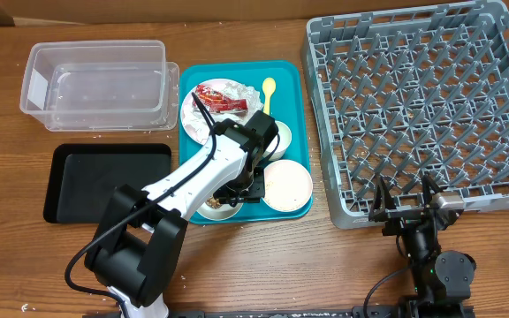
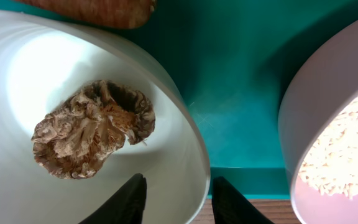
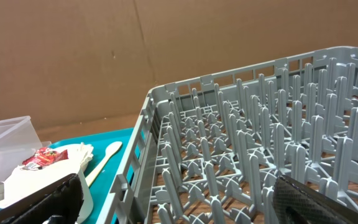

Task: Sort waste into correct bins and load items into the dishwasher
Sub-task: 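Lift the white bowl with the left gripper and carry it over the black tray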

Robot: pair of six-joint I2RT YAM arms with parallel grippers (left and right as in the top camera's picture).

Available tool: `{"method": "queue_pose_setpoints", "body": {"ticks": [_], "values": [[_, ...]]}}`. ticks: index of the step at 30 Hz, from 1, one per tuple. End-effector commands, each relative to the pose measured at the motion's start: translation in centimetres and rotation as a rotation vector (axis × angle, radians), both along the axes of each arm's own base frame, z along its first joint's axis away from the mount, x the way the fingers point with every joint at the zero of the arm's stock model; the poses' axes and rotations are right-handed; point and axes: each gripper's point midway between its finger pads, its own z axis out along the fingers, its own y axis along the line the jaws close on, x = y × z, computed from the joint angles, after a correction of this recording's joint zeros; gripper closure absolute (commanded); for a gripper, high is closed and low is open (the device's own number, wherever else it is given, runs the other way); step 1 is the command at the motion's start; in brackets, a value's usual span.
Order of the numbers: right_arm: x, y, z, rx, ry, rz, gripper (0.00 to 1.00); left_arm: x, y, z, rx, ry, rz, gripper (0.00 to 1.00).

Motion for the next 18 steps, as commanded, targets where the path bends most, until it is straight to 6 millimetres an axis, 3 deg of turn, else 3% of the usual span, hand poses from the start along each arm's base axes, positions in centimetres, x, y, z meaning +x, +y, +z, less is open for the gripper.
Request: {"method": "queue_pose_setpoints", "body": {"ticks": [1, 8, 12, 18], "values": [[0.01, -0.08, -0.18, -0.001, -0.004, -0.003, 0.00, -0.18, 0.10, -0.32, 0.014, 0.002, -0.018, 0.67], [0.01, -0.08, -0.18, -0.001, -0.004, -0.003, 0.00, -0.38, 0.19, -0.62, 0.014, 0.006, -0.029, 0.68], [0.01, -0.08, -0.18, -0.001, -0.004, -0.003, 0.00, -0.29, 0.11, -0.65, 0.011, 0.002, -0.034, 0.78], [0.01, -0.08, -0.18, -0.001, -0.004, -0.003, 0.00, -0.27, 0.11, -0.68, 0.010, 0.001, -0.037, 0.81]]}}
